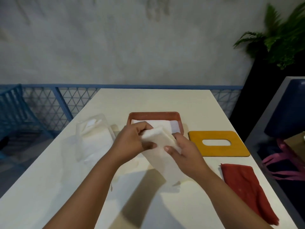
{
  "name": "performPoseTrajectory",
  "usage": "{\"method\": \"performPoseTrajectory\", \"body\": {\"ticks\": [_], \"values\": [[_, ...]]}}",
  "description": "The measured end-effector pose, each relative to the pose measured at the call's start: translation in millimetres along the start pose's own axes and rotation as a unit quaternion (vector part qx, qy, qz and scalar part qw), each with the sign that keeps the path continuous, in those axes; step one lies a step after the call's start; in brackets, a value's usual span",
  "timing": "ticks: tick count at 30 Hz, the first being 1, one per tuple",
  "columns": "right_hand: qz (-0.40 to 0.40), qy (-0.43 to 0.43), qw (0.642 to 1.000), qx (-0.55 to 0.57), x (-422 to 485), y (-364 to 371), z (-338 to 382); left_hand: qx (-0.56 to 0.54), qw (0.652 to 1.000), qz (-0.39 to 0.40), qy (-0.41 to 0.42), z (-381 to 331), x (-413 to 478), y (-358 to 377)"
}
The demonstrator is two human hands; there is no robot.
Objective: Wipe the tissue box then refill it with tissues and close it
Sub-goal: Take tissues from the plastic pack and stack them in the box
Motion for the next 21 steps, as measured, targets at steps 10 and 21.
{"method": "performPoseTrajectory", "body": {"ticks": [10,21], "values": [[-0.051,0.054,0.934,0.350,-2,15,-23,-0.292,0.954,-0.057,-0.037,29,-22,38],[-0.148,0.126,0.933,0.303,-13,24,-43,-0.259,0.959,-0.106,-0.035,44,-22,48]]}}
Point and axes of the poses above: each hand's wrist, its own x-axis towards the middle knuckle, its own y-axis out of the palm, z = x × y, the point moved 9 cm from there along x, towards the middle knuckle, and after that the axes turned 2 degrees about z, right-handed, at the moved point
